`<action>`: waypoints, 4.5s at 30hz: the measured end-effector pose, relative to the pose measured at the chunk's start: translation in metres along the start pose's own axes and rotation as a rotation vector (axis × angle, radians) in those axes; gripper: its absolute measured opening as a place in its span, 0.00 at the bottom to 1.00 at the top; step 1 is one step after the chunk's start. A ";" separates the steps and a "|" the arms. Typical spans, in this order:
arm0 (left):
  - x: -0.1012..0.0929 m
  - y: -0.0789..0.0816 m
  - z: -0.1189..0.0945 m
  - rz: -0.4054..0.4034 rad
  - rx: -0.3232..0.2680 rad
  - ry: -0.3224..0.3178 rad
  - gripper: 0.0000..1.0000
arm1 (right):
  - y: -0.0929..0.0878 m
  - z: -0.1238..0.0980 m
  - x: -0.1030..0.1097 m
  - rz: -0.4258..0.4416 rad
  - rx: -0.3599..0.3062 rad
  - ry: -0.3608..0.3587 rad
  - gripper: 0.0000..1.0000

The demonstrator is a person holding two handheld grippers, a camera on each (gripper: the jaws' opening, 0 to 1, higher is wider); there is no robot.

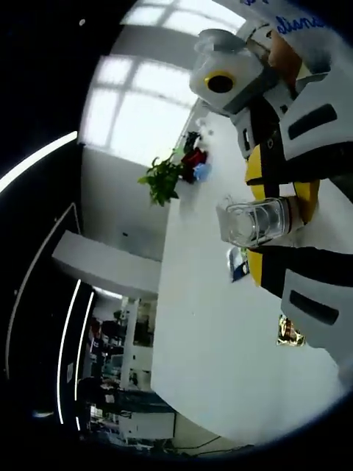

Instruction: Arrange the skincare products in the storage area until every visible bottle or jar stands upright without overlapping.

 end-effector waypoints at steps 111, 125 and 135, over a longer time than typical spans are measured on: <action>-0.023 -0.009 0.023 0.306 0.163 -0.393 0.18 | -0.029 -0.017 -0.006 0.035 0.110 0.107 0.23; -0.032 -0.002 0.016 0.304 0.236 -0.691 0.18 | -0.023 -0.022 0.001 0.040 0.051 0.226 0.25; -0.032 -0.004 0.020 0.285 0.189 -0.675 0.19 | -0.022 -0.020 0.000 0.038 0.060 0.179 0.23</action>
Point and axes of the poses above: the point that each gripper's makers call its tool centre point, and the gripper's own axes: z roughly forward along the fingers, x roughly to its left, y roughly out of its top, the point moved 8 cm from there along -z, roughly backward along the fingers, and after that the axes turned 14 degrees about -x, right-handed, at the moved point
